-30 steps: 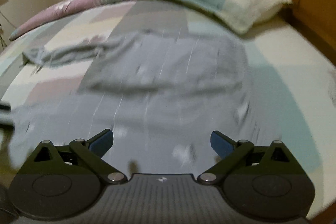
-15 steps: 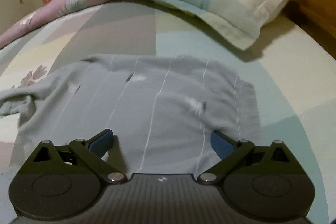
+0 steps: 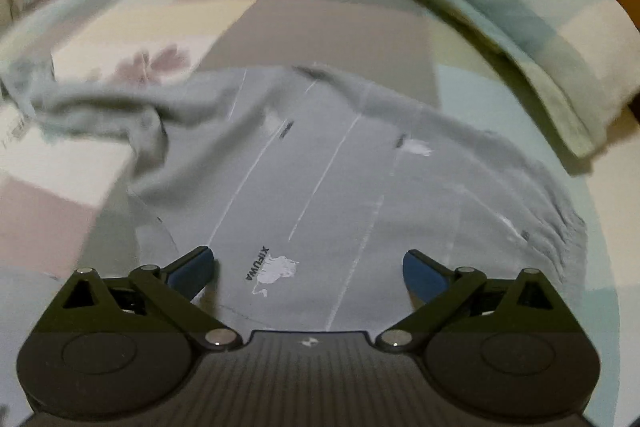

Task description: Fold clothes

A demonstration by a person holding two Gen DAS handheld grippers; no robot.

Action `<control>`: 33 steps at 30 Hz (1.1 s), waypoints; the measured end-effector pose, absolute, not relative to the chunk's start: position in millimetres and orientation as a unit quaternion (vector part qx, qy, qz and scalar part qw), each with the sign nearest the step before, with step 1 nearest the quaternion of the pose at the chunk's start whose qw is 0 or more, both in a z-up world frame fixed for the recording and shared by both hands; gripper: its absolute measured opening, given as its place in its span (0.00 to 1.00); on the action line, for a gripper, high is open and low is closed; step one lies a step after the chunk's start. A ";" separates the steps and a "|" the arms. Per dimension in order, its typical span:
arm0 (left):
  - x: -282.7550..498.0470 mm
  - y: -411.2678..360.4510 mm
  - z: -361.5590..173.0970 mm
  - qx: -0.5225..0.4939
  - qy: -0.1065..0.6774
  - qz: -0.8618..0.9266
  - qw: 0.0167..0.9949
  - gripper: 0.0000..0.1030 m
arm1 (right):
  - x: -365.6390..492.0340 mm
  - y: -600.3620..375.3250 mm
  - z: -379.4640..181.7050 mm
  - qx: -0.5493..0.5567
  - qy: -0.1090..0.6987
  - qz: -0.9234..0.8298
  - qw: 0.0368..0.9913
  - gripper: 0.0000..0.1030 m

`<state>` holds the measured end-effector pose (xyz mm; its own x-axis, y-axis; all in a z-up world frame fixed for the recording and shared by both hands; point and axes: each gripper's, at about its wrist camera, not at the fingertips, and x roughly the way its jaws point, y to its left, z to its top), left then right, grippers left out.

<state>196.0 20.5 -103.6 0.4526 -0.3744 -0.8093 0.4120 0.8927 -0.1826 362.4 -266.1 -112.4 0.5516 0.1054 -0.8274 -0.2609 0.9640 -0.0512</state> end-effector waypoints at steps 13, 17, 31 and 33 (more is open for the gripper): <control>191.5 19.6 -108.0 0.025 0.471 -0.218 0.854 0.91 | 370.0 -278.4 -97.2 -0.016 0.435 0.082 0.897 1.00; 187.5 17.5 -107.4 0.032 0.471 -0.214 0.855 0.91 | 350.8 -273.4 -87.5 -0.038 0.443 0.122 0.887 1.00; 195.9 18.2 -110.0 0.035 0.479 -0.205 0.853 0.91 | 435.3 -231.0 -117.5 -0.057 0.449 0.099 0.886 1.00; 194.8 18.3 -109.7 0.036 0.478 -0.204 0.854 0.91 | 433.4 -233.9 -111.7 -0.053 0.451 0.103 0.885 1.00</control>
<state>194.8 18.3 -109.7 0.4606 -0.3143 -0.8301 0.3827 0.9142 -0.1338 433.4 -233.9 -111.7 0.5710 0.1353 -0.8097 -0.2307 0.9730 -0.0001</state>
